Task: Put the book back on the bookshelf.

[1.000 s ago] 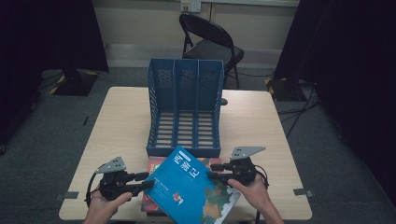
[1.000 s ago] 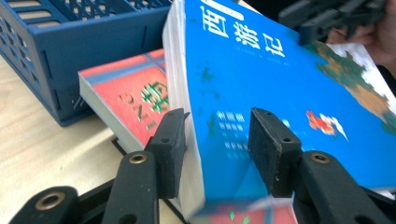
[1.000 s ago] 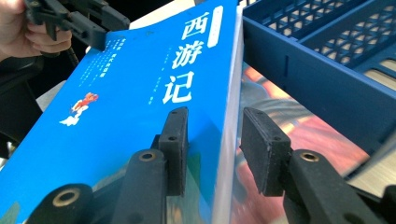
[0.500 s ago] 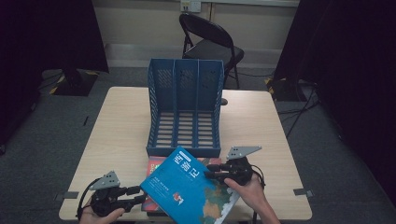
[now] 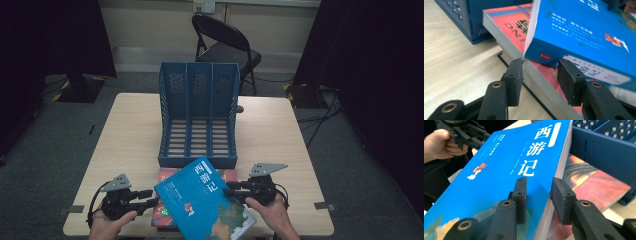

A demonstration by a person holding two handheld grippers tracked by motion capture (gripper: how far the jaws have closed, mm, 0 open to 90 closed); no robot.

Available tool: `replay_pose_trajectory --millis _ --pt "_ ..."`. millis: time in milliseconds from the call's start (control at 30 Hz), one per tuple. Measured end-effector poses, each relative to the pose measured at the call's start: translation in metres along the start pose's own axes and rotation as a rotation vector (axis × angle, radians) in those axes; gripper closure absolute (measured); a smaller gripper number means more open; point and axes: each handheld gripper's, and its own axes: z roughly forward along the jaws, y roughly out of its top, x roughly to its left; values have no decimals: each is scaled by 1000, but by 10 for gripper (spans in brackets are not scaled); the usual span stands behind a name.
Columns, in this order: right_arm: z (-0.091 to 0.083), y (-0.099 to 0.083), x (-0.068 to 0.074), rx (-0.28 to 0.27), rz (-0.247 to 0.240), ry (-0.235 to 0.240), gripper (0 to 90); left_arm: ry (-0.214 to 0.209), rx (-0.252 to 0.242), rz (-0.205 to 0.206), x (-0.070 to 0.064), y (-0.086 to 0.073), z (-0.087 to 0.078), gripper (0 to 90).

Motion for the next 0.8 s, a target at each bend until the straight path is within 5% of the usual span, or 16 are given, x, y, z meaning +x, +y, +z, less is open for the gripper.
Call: replay_pose_trajectory --millis 433,567,700,800 --pt "-15 -9 18 29 -34 -27 650 55 -17 -10 10 22 20 520" --pt "-6 -4 11 8 -17 -52 503 4 -13 16 3 21 14 465" --pt "8 5 0 -10 1 -53 470 52 14 48 -2 17 17 468" --pt "13 7 0 -14 10 -50 469 74 -3 9 2 20 19 482"
